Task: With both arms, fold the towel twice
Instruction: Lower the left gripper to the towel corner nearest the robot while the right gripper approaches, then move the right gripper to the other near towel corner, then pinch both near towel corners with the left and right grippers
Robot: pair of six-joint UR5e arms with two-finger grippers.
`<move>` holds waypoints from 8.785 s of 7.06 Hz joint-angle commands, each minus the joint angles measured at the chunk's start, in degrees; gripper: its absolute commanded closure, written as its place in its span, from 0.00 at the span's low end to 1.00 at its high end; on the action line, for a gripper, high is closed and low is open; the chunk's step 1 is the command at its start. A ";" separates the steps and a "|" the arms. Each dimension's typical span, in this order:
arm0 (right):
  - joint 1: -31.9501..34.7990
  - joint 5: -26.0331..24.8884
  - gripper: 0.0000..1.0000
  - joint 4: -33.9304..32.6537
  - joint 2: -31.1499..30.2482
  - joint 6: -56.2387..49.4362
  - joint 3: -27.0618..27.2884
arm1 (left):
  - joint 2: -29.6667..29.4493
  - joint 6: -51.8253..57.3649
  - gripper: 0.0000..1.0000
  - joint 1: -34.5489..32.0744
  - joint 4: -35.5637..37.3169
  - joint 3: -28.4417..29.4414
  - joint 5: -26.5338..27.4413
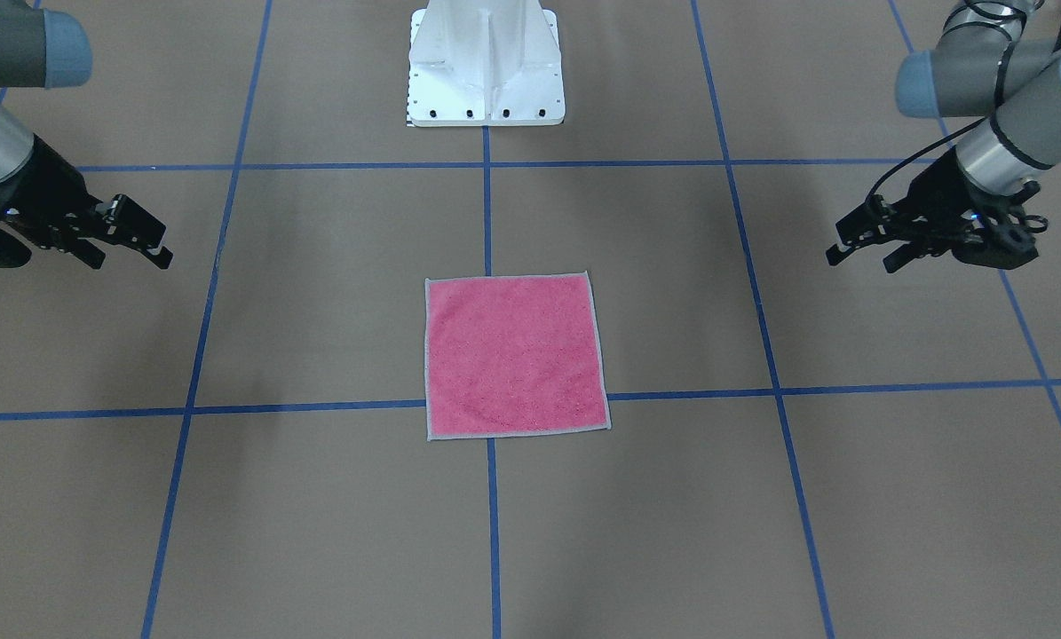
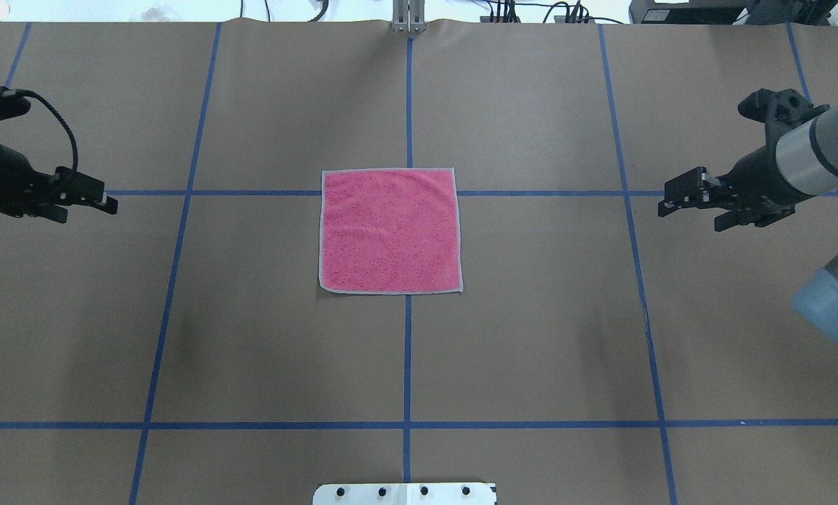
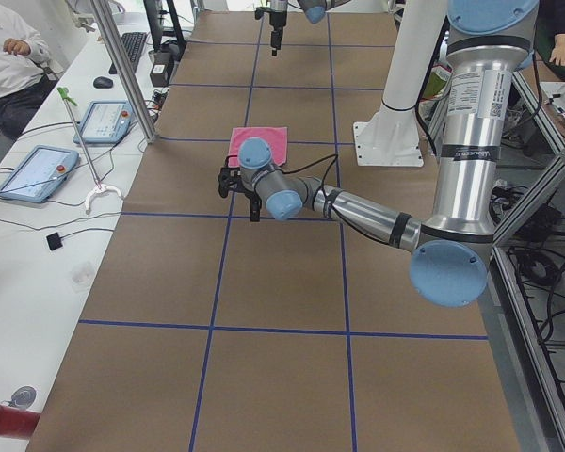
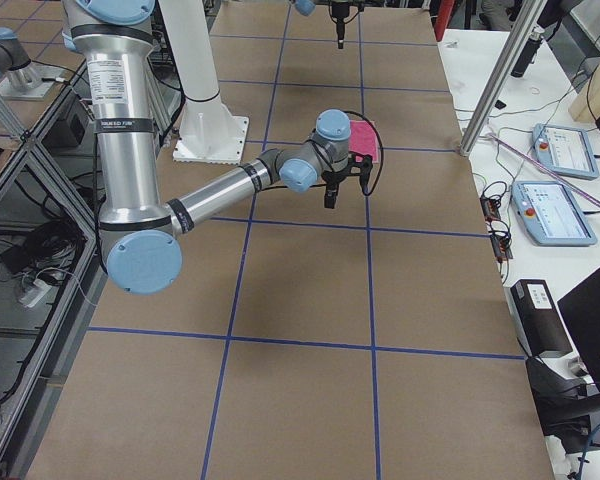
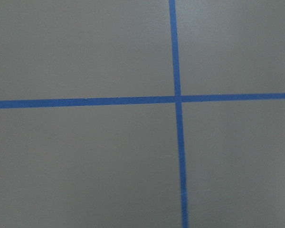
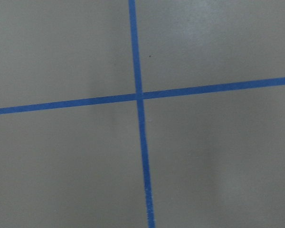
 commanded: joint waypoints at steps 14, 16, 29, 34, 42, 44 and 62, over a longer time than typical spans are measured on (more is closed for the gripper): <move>-18.90 -19.56 0.01 -0.68 12.48 28.26 -0.46 | -19.58 -44.12 0.48 27.80 -0.50 8.61 28.86; -19.07 -19.56 0.01 -0.68 12.48 28.26 -0.55 | -20.20 -44.12 0.55 27.98 -0.41 9.15 28.95; -27.68 -30.97 0.17 -0.42 23.89 42.93 -15.47 | -20.02 -43.95 1.00 29.03 -0.33 8.97 29.04; -29.53 -32.74 0.51 -0.50 24.26 42.68 -16.64 | -19.76 -43.95 1.00 29.12 -0.41 8.62 29.04; -29.53 -32.74 0.49 -0.59 24.35 42.06 -17.07 | -19.58 -43.86 1.00 29.12 -0.41 8.80 29.04; -29.53 -32.74 0.49 -0.68 24.35 42.06 -17.16 | -19.58 -43.86 1.00 29.12 -0.41 8.71 29.04; -29.88 -31.87 1.00 -12.16 21.98 41.97 -1.72 | -19.41 -43.77 1.00 28.60 -0.24 2.39 23.86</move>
